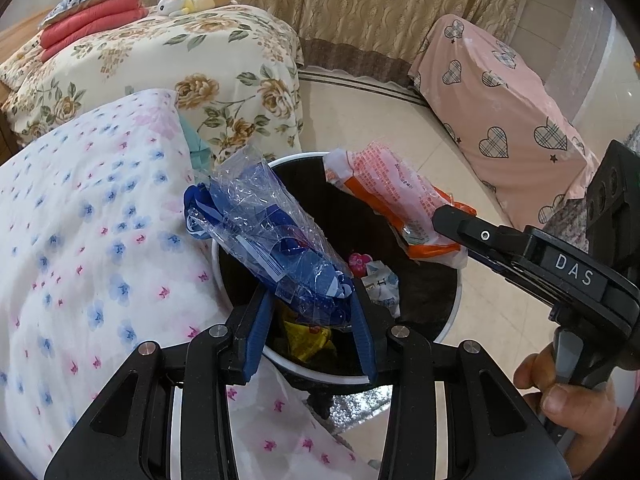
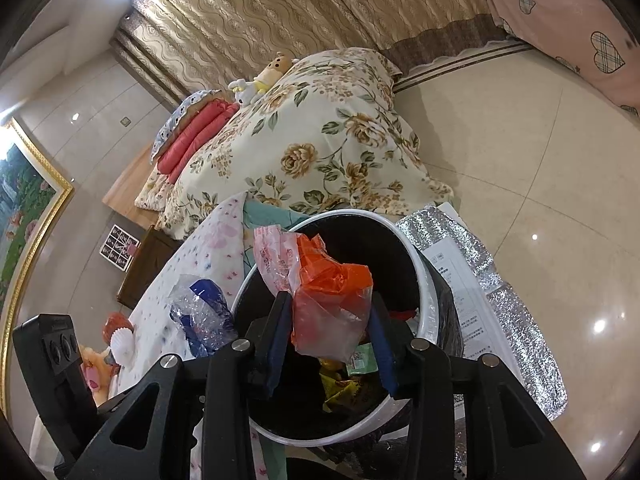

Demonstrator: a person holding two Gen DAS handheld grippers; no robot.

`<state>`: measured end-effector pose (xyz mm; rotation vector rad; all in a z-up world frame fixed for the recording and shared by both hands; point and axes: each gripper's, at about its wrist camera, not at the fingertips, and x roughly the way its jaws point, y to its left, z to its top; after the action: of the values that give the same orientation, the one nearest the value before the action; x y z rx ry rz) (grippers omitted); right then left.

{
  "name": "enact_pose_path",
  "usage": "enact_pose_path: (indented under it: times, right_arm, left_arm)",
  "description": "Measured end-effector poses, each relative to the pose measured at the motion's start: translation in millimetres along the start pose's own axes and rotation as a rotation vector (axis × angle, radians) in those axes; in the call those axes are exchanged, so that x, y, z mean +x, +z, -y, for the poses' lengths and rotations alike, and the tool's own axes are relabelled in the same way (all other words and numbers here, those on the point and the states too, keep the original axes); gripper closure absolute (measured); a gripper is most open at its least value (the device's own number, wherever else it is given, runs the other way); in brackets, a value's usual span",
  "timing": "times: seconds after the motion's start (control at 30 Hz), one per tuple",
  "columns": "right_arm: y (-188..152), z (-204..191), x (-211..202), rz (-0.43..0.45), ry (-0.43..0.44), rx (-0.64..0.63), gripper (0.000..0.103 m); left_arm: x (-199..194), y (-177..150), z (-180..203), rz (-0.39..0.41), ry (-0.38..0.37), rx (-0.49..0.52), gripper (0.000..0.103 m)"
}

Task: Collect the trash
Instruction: 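Open both tools to drop the two plastic bags into the bin, then move both tools back over the bed toward the apple and foam net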

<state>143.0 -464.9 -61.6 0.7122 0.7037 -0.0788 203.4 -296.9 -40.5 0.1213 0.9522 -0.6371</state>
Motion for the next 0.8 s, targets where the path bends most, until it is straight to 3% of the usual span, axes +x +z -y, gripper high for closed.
enact_pose_path:
  times: [0.33, 0.47, 0.8]
  right_arm:
    - [2, -1, 1, -0.001, -0.006, -0.001, 0.062]
    - [3, 1, 1, 0.005, -0.008, 0.008, 0.045]
    - [-3, -6, -10, 0.051, -0.003, 0.004, 0.023]
  left_arm:
    - [-1, 1, -1, 0.002, -0.005, 0.001, 0.061]
    - [-7, 1, -3, 0.018, 0.007, 0.006, 0.040]
    - [-26, -16, -32, 0.040, 0.020, -0.066, 0.038]
